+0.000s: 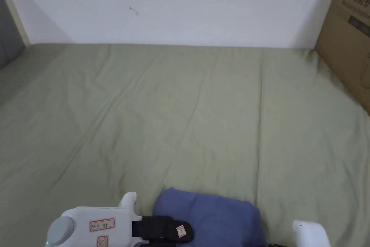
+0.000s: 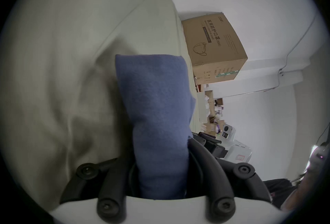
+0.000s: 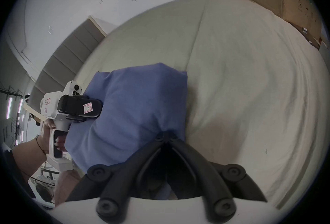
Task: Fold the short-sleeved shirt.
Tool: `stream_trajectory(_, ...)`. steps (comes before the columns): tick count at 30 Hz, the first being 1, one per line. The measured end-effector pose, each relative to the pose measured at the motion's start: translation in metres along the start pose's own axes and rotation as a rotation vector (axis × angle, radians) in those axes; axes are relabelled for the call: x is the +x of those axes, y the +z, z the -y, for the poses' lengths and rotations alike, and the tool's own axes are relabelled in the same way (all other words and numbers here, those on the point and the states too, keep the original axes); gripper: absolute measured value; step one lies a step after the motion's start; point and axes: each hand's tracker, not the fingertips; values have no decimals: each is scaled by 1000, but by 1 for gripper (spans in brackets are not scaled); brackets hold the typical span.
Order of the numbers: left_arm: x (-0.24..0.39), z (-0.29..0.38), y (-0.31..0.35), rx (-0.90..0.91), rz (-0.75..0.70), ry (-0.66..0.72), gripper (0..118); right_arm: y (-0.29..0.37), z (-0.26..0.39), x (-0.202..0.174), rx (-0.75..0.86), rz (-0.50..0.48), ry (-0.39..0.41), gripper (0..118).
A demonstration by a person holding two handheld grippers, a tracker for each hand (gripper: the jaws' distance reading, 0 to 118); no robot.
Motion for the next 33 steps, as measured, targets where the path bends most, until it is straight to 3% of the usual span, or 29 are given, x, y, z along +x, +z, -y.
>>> stream_trajectory(4, 62, -4, 67, 54, -81, -211, 20, 57, -6, -9, 138, -20, -39, 0)
stream_trajectory(7, 84, -25, 125, 60, -358, -276, 20, 99, -8, -21, 187, -28, 6, 0)
stream_trajectory(9, 87, -40, 160, 47, -546, -311, 21, 121, -6, -30, 210, 6, 77, 0)
stream_trajectory(11, 89, -50, 189, 18, -817, -431, 21, 137, -2, -37, 227, 56, 130, 0)
stream_trajectory(14, 70, -55, 191, -92, -1193, -656, 21, 146, 4, -36, 225, 84, 137, 0)
stream_trajectory(16, 48, -63, 198, -120, -1348, -657, 21, 145, 7, -32, 214, 100, 127, 0)
stream_trajectory(18, 29, -70, 211, -102, -1337, -594, 27, 142, 6, -22, 193, 132, 106, 0)
stream_trajectory(19, 23, -74, 218, -81, -1306, -543, 46, 142, 7, -19, 187, 140, 94, 0)
stream_trajectory(20, 18, -78, 225, -60, -1287, -492, 46, 142, 7, -17, 185, 143, 82, 0)
stream_trajectory(22, 18, -79, 237, -15, -1358, -469, 60, 143, 6, -18, 185, 147, 76, 0)
stream_trajectory(24, 24, -77, 250, 41, -1421, -503, 106, 145, 6, -19, 197, 157, 84, 0)
stream_trajectory(25, 36, -75, 257, 90, -1413, -530, 111, 147, 6, -20, 207, 160, 90, 0)
stream_trajectory(27, 53, -67, 266, 173, -1381, -525, 109, 149, 5, -21, 228, 165, 99, 0)
stream_trajectory(30, 80, -45, 269, 236, -1164, -490, 110, 152, 2, -27, 244, 163, 104, 0)
stream_trajectory(33, 101, -16, 244, 202, -1052, -473, 104, 155, -1, -35, 257, 141, 109, 0)
